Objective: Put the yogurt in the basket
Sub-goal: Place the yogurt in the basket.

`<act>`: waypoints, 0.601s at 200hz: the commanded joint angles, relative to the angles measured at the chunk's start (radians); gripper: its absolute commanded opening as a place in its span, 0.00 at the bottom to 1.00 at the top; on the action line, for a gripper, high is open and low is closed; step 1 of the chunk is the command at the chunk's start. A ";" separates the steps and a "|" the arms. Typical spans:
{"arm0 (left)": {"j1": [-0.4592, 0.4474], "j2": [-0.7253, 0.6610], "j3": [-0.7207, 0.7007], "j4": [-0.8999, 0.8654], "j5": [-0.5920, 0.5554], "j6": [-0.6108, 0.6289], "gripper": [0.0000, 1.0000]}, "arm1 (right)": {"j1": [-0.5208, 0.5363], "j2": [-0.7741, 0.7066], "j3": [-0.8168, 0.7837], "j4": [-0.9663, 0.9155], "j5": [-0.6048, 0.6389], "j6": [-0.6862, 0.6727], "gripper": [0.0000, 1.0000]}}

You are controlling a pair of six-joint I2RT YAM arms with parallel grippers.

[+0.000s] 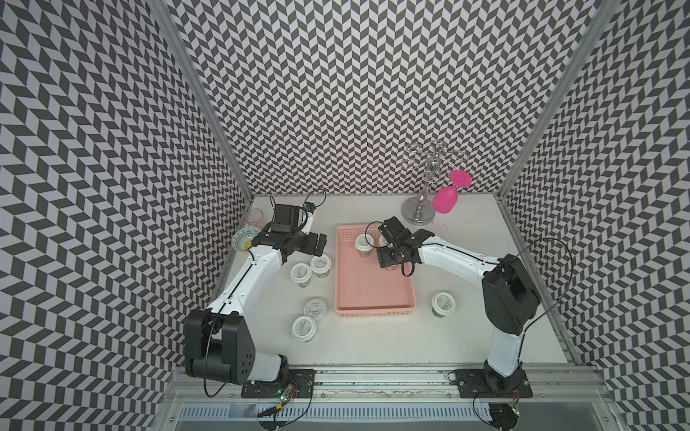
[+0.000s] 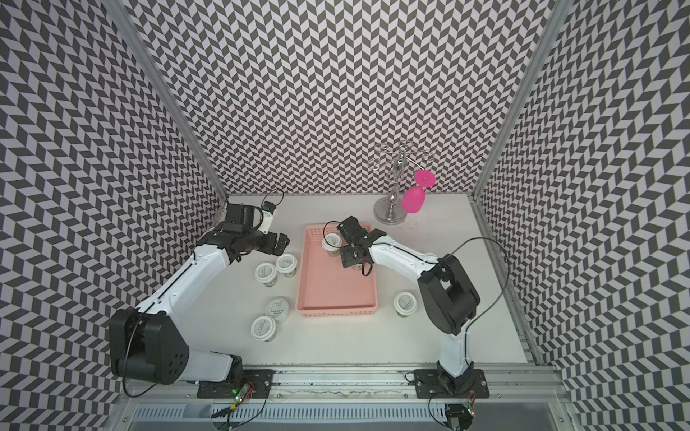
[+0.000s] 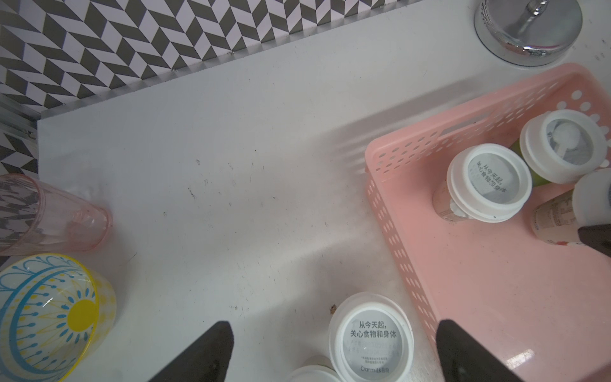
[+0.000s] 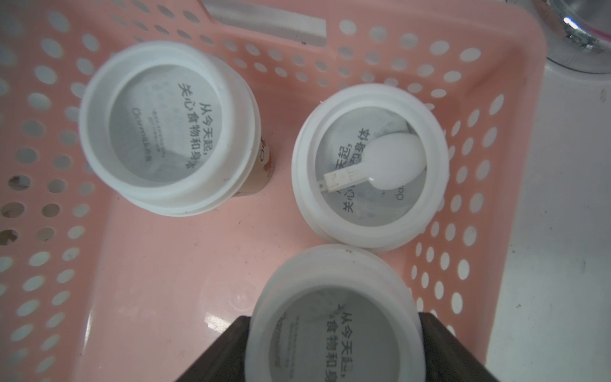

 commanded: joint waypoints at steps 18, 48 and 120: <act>0.007 -0.012 -0.008 0.024 0.018 -0.006 1.00 | -0.007 0.024 -0.014 0.053 -0.014 -0.007 0.77; 0.008 -0.011 -0.007 0.023 0.018 -0.006 1.00 | -0.007 0.021 -0.019 0.053 -0.017 -0.007 0.78; 0.008 -0.015 -0.008 0.024 0.019 -0.007 1.00 | -0.007 -0.017 -0.023 0.042 -0.007 -0.002 0.87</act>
